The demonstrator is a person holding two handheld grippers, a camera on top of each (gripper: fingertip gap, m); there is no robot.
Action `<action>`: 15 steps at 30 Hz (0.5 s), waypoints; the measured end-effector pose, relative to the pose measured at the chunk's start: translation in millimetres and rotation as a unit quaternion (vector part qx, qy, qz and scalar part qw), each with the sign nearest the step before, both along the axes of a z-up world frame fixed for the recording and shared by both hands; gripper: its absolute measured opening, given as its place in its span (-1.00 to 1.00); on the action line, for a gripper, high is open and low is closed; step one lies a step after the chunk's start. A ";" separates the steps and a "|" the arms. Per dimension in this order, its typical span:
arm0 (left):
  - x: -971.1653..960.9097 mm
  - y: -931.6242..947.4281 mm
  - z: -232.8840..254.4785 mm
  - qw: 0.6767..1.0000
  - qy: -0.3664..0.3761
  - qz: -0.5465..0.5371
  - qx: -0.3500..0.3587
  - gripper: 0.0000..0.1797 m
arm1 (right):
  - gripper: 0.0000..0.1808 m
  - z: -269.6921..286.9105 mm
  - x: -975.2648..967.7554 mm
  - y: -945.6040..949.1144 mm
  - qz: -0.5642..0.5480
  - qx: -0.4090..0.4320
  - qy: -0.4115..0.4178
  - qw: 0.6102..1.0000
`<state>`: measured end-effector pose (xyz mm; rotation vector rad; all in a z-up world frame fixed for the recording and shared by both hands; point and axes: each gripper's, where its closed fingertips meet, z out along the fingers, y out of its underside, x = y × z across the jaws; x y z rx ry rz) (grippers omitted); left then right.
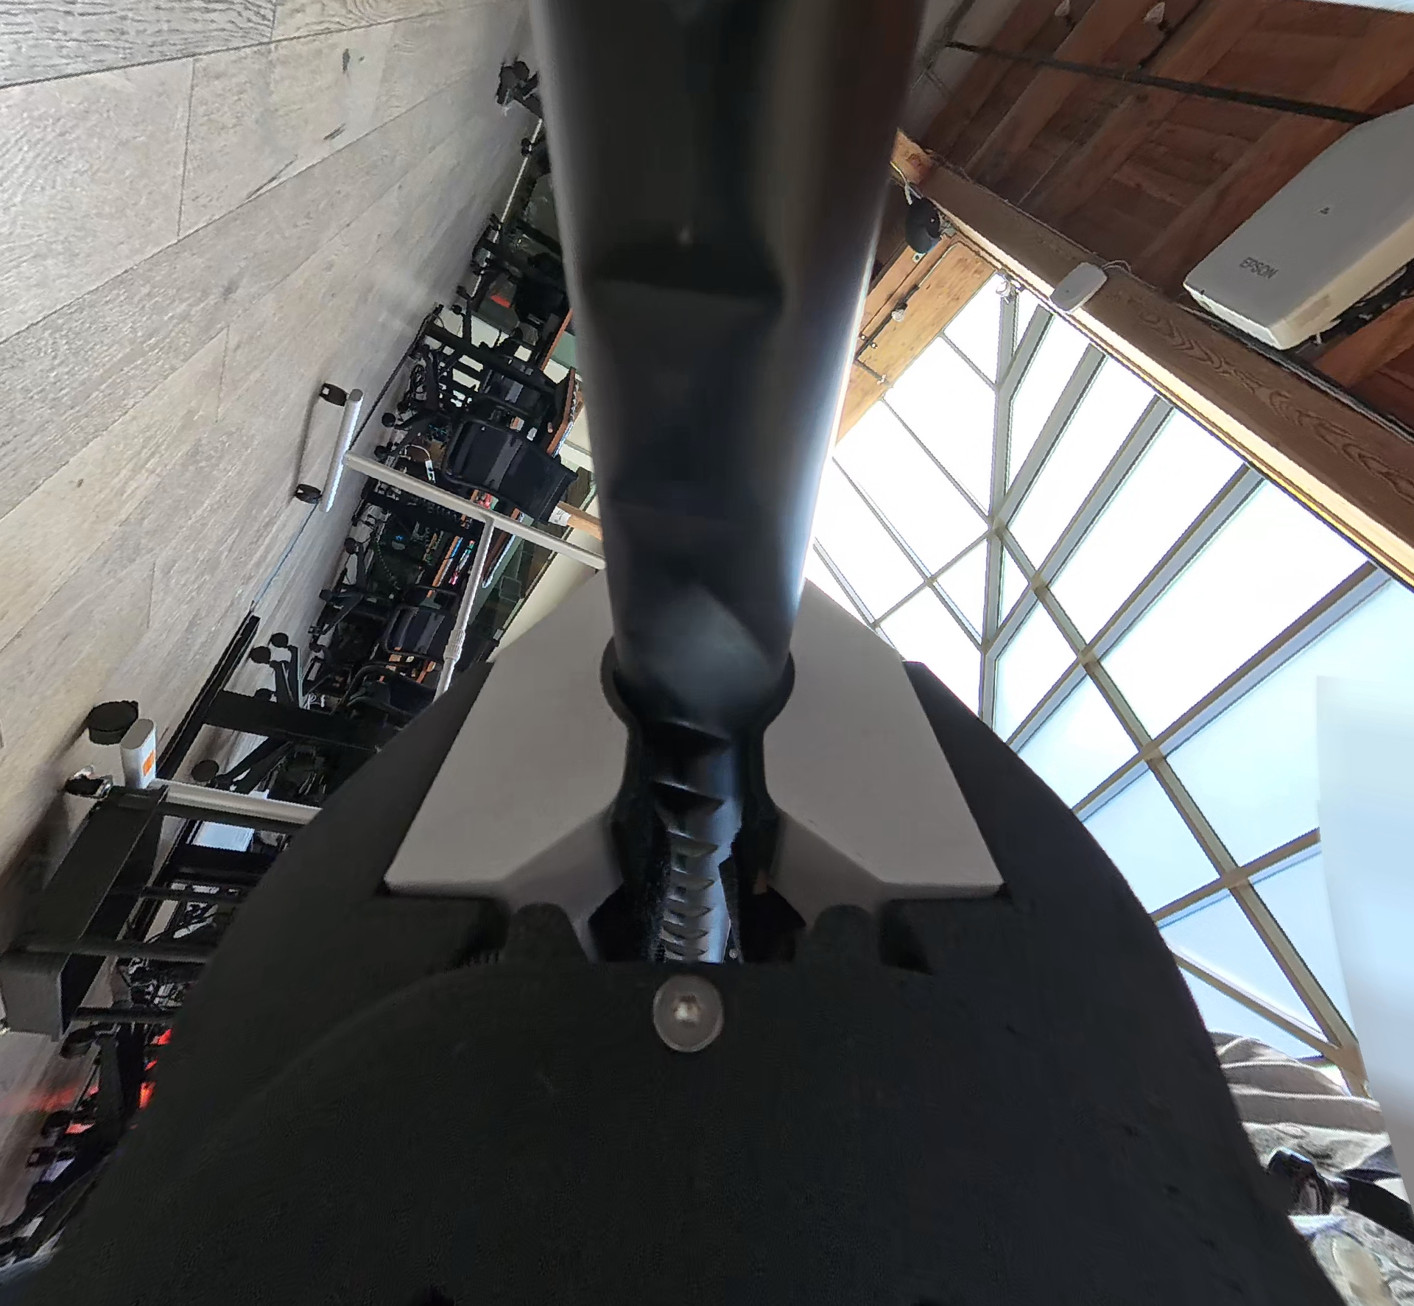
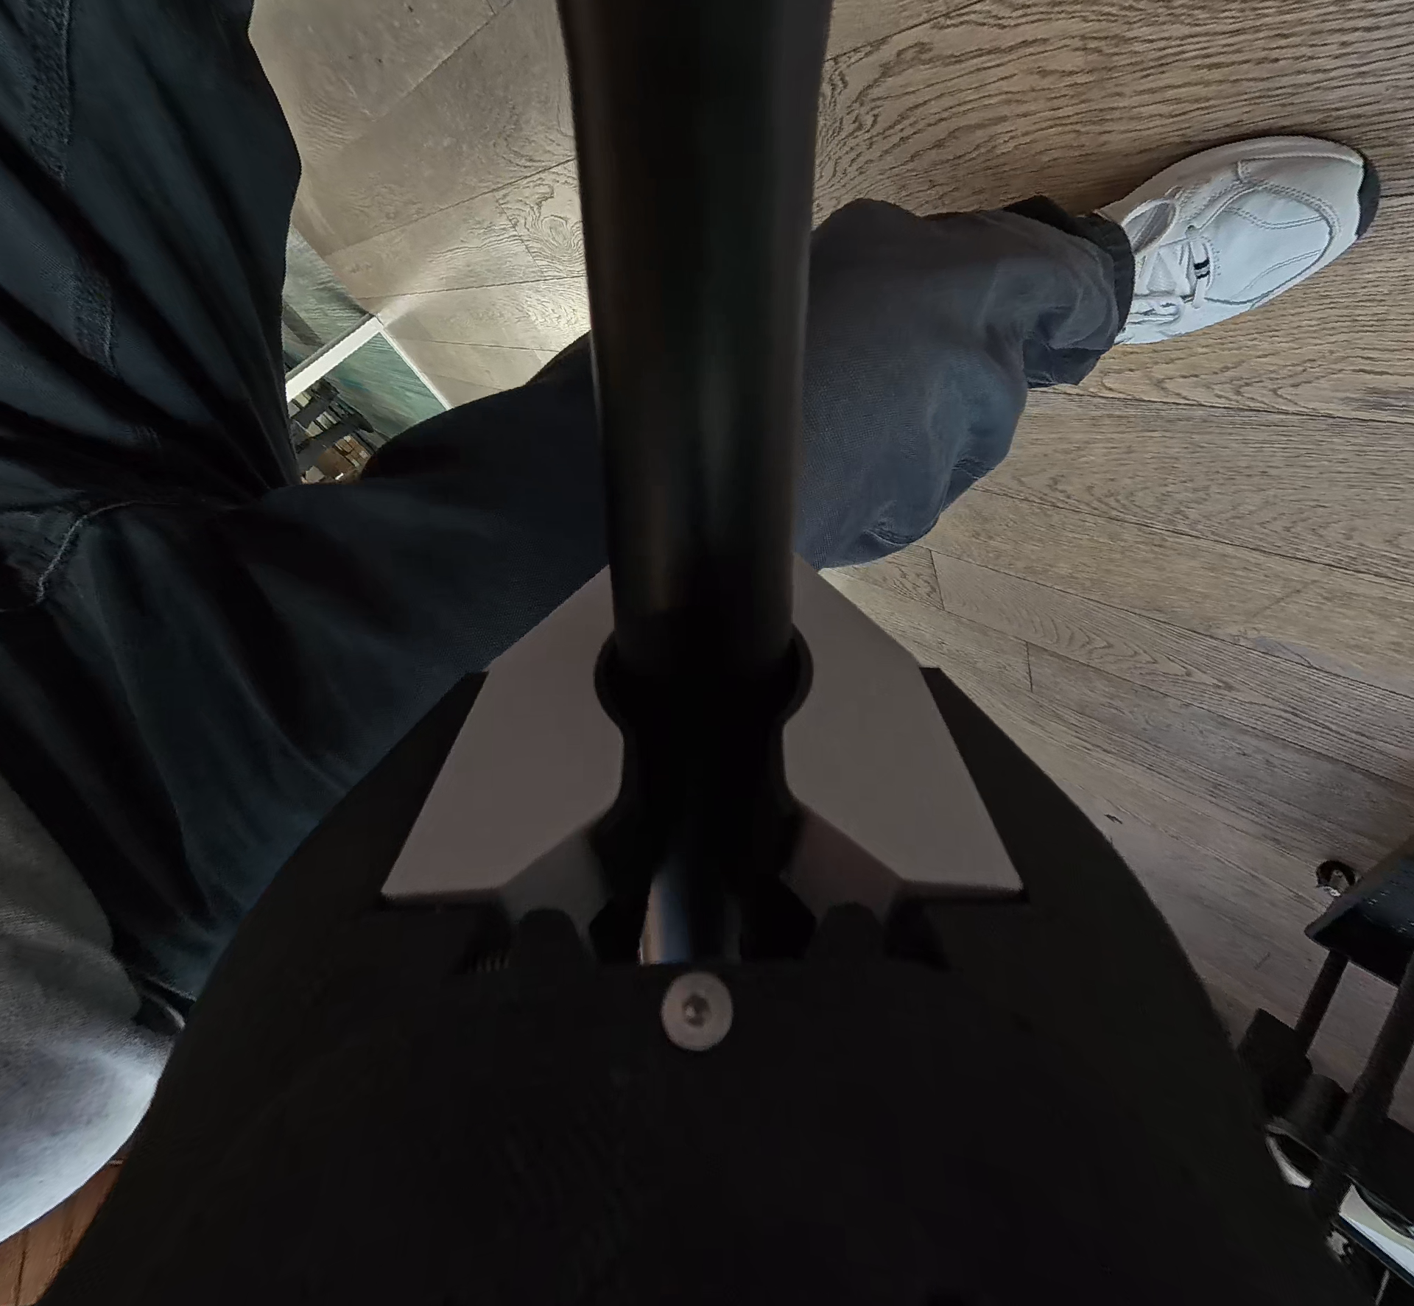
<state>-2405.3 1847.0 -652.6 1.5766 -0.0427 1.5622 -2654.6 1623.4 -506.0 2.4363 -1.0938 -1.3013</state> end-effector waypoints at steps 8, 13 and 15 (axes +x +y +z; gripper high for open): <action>-20.4 -26.7 12.2 0.997 0.042 -0.061 0.031 -0.80 | -0.71 27.6 -31.8 -6.8 -0.055 0.032 0.065 0.996; -36.4 -40.7 16.0 0.977 0.117 -0.149 0.095 -0.80 | -0.72 39.6 -51.9 -4.1 -0.123 0.103 0.142 0.977; -39.8 -40.8 14.8 0.965 0.143 -0.181 0.127 -0.80 | -0.72 38.4 -54.8 -0.2 -0.155 0.137 0.167 0.964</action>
